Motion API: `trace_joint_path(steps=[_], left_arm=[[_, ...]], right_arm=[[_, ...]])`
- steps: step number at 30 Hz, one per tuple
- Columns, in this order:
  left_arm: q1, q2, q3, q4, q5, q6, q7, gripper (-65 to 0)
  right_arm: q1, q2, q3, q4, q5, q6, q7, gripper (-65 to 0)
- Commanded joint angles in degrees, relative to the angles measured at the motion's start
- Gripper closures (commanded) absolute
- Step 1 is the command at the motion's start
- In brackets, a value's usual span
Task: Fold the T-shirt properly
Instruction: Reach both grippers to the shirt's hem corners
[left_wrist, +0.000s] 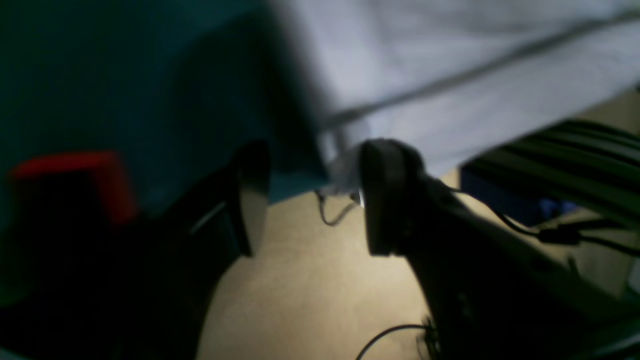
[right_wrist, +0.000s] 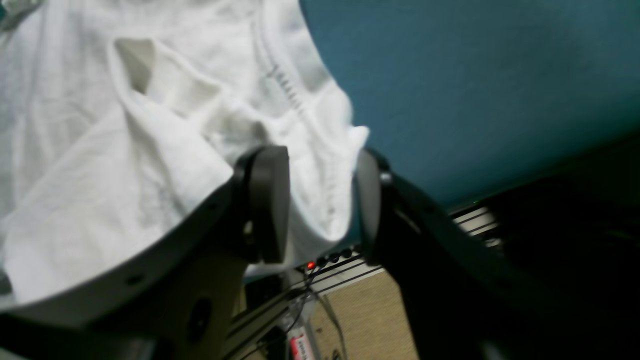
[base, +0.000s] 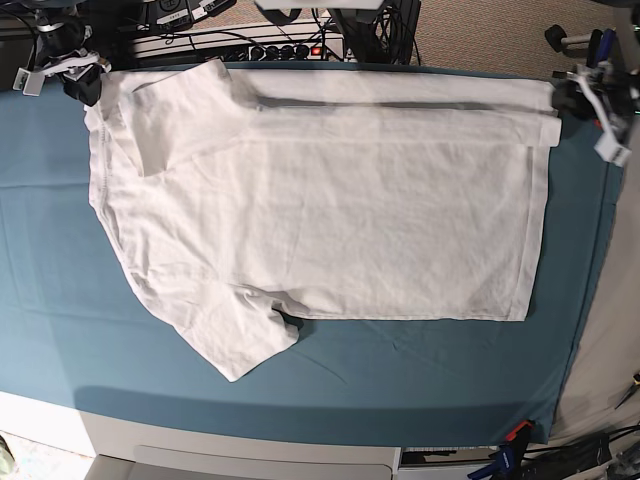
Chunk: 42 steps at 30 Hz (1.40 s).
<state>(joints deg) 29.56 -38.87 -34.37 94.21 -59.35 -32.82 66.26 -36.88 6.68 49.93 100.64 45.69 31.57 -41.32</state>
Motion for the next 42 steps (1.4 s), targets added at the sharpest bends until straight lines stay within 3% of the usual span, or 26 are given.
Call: trace_joint_path(steps=[1, 5, 10, 14, 18, 23, 26, 30, 37, 42], left_arm=[[-0.2, -1.5, -3.0, 1.6, -0.6, -0.1, -0.6, -31.1], [-0.2, -3.5, -9.5, 4.1, -0.9, 0.0, -0.7, -31.1], [-0.5, -7.5, -10.8, 7.1, -0.9, 0.3, -5.1, -31.1], [-6.8, -9.7, -9.9, 8.4, -0.4, 1.8, -6.1, -30.9], [-14.9, -12.2, -2.4, 7.8, 5.5, 5.0, -10.6, -30.9], [-29.5, -11.9, 16.1, 3.7, 14.9, 8.0, -14.2, -30.9], [-40.1, -10.1, 25.8, -3.3, 18.4, 9.1, -15.2, -30.9], [-54.6, -6.4, 32.5, -18.3, 18.6, 8.0, -16.4, -30.2], [-76.7, 0.8, 35.0, -54.3, 16.3, 4.2, -19.2, -28.3], [-82.8, 4.7, 35.0, -75.0, 16.0, 2.7, -22.9, -28.3]], right_arm=[[-0.1, 1.0, 1.4, 1.3, 0.0, 0.5, 2.4, -22.7], [2.6, 2.0, 5.9, 4.5, -2.5, 0.4, 2.8, -22.7], [8.7, 8.2, 10.3, 10.9, -5.8, 0.3, 5.6, -22.7], [17.2, 13.4, 8.1, 12.9, -9.3, 0.2, 5.0, -22.7], [27.4, 14.1, 1.5, 11.6, -15.5, -0.7, 5.3, -22.7], [40.9, 13.1, -11.2, -1.6, -21.6, -0.9, 6.8, -22.7], [48.9, 12.5, -18.2, -15.5, -23.3, -0.9, 8.6, -22.7], [60.5, 11.9, -25.1, -35.3, -24.2, -0.9, 9.7, -22.7], [79.9, 11.4, -36.7, -61.4, -24.9, -0.5, 9.4, -22.7], [87.4, 7.6, -41.8, -69.1, -28.9, -0.6, 8.5, -22.7]])
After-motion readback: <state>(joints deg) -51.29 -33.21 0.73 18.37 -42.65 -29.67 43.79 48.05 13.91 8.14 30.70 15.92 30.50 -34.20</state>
